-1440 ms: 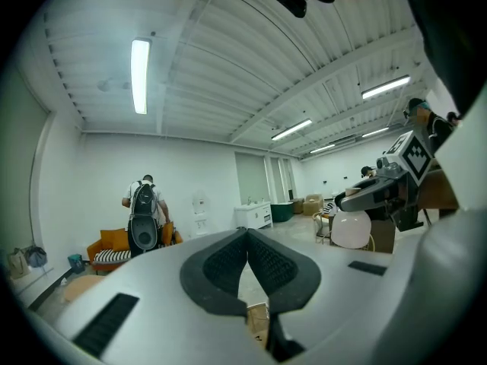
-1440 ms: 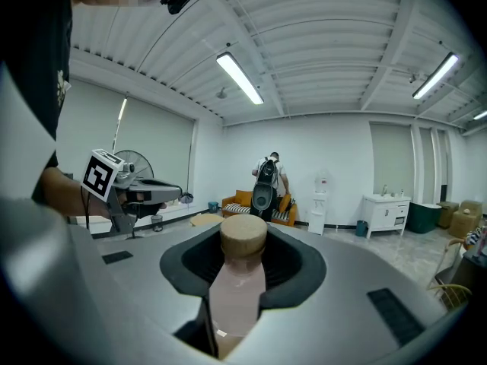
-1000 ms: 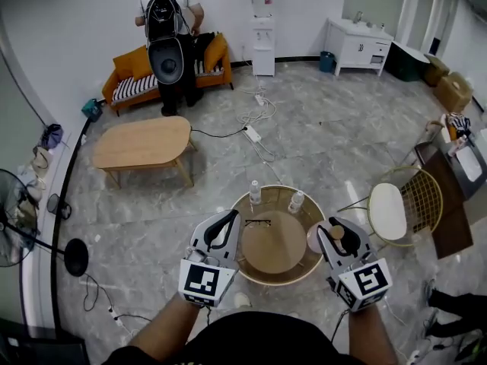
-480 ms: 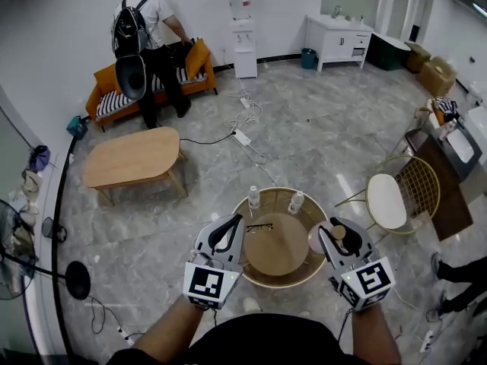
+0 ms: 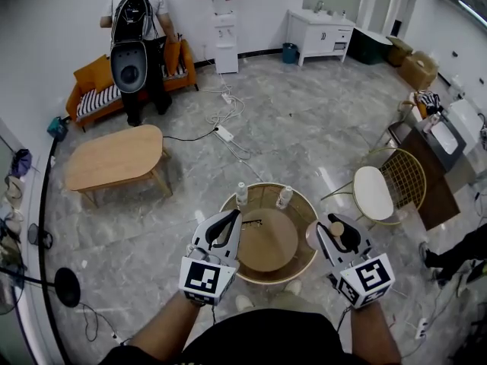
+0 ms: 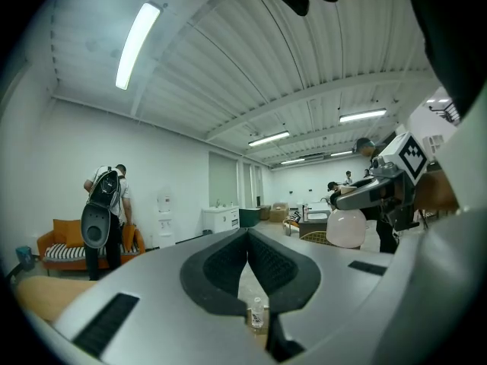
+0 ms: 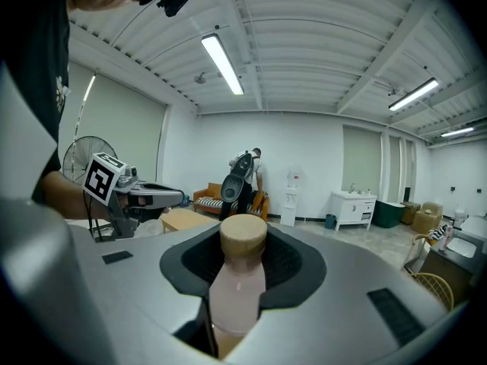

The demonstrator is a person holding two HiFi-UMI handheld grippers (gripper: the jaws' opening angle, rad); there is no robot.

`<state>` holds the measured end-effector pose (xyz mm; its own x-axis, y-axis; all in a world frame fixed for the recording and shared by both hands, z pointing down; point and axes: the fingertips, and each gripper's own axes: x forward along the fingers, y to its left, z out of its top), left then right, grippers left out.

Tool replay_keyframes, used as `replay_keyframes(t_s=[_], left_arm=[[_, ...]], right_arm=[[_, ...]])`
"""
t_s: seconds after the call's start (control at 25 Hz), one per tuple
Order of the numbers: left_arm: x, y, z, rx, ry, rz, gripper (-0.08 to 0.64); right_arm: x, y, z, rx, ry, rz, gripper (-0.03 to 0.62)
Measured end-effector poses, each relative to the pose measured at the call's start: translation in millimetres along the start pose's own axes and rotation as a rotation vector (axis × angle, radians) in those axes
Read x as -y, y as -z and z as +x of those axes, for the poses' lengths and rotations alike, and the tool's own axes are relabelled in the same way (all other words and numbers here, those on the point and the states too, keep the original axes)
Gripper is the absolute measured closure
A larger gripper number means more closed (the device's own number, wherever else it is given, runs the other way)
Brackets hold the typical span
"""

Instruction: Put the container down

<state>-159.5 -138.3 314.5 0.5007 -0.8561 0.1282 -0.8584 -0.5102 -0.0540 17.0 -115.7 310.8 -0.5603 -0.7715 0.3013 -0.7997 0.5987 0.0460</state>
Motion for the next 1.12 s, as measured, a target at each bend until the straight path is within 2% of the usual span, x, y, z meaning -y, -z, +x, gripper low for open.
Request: replay_keyframes(t_s=[0.28, 0.64, 0.92, 1.12], left_arm=[[-13.5, 0.0, -3.3, 0.002, -0.034, 0.008, 0.545], [-31.9, -2.8, 11.1, -0.015, -0.111, 0.025, 0.545], [-27.8, 8.7, 38.0, -0.044, -0.119, 0.013, 0.545], [-20.8, 14.4, 58.6, -0.049, -0.106, 0.033, 0.545]], right_arm=[[-2.9, -3.0, 15.8, -0.002, -0.020, 0.006, 0.460], [8.5, -11.8, 50.0, -0.002, -0.096, -0.013, 0.460], [31.1, 0.4, 69.7, -0.029, -0.119, -0.009, 0.460], [42.5, 18.5, 79.4, -0.054, -0.145, -0.002, 0.460]])
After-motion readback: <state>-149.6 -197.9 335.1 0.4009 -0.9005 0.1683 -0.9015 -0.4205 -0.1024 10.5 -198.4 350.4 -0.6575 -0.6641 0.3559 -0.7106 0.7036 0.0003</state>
